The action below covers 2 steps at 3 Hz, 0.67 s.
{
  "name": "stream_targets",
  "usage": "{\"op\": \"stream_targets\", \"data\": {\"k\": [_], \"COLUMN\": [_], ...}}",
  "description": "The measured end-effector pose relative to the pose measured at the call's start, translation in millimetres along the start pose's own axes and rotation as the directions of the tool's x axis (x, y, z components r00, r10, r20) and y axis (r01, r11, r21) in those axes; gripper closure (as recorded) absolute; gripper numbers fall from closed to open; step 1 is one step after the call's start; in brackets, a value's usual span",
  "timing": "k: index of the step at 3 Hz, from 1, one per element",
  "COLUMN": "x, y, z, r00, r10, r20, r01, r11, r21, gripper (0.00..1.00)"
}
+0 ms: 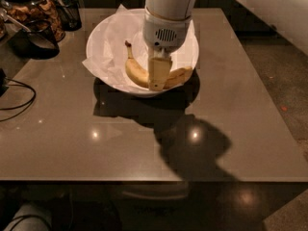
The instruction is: Pick banana from white bowl
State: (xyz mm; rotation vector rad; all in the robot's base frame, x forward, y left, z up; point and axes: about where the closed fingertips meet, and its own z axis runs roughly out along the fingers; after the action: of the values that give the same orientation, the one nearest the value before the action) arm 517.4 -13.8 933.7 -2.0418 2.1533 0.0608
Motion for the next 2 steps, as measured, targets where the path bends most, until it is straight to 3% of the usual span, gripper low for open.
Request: {"op": "stream_targets", "data": {"k": [2], "x": [13.7], "y": [41.1], "z": [-6.7], "r00": [0.991], "r10": [0.136], "r20": [-0.007], "r01": [-0.136], "r11": [0.9906], "r21": [-0.012], "gripper": [1.0]}}
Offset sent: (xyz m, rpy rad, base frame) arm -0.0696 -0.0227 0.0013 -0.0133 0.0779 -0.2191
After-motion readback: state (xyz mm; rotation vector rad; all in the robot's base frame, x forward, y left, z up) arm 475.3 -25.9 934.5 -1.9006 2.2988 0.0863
